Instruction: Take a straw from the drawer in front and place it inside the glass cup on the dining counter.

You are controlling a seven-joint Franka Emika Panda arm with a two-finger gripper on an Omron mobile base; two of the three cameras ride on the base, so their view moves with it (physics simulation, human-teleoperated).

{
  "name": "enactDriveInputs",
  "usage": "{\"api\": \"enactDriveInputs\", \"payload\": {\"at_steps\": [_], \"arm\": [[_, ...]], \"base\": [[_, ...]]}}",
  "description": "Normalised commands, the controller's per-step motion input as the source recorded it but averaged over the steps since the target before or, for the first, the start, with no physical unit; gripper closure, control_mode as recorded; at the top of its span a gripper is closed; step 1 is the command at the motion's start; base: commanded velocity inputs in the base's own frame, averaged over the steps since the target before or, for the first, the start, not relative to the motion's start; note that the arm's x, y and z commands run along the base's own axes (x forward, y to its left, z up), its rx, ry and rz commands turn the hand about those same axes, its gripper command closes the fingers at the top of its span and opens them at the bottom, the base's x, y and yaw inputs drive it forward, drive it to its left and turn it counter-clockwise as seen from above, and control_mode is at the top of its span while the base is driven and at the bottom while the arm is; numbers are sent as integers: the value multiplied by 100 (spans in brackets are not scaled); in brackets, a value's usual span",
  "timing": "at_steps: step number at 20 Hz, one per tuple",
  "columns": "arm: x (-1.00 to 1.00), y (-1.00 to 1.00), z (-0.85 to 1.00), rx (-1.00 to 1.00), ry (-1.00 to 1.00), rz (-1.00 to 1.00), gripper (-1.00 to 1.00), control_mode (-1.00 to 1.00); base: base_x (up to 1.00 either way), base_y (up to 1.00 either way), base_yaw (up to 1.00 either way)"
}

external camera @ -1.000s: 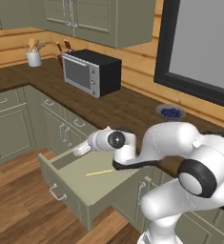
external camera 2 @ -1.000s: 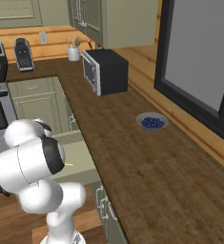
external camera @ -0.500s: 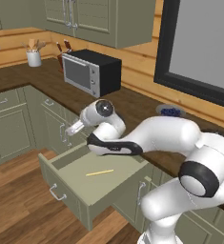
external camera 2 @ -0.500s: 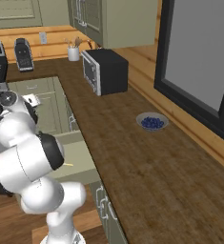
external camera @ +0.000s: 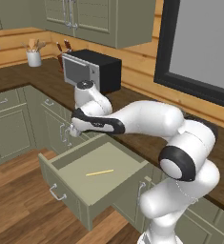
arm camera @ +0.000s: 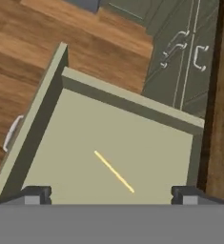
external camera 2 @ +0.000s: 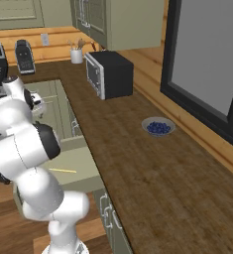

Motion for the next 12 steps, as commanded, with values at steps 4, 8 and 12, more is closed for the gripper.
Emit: {"api": "enactDriveInputs", "payload": {"at_steps": [4,8,12], "arm": [[-27,-12,-80,-14,28,-1,-100,-100],[-46,-32,-60,-1,10,-1,-100,-100],[-25,-31,-29,1,0,0,-100,-100]], "base": [[0,0,0],[0,0,0],[0,0,0]]}}
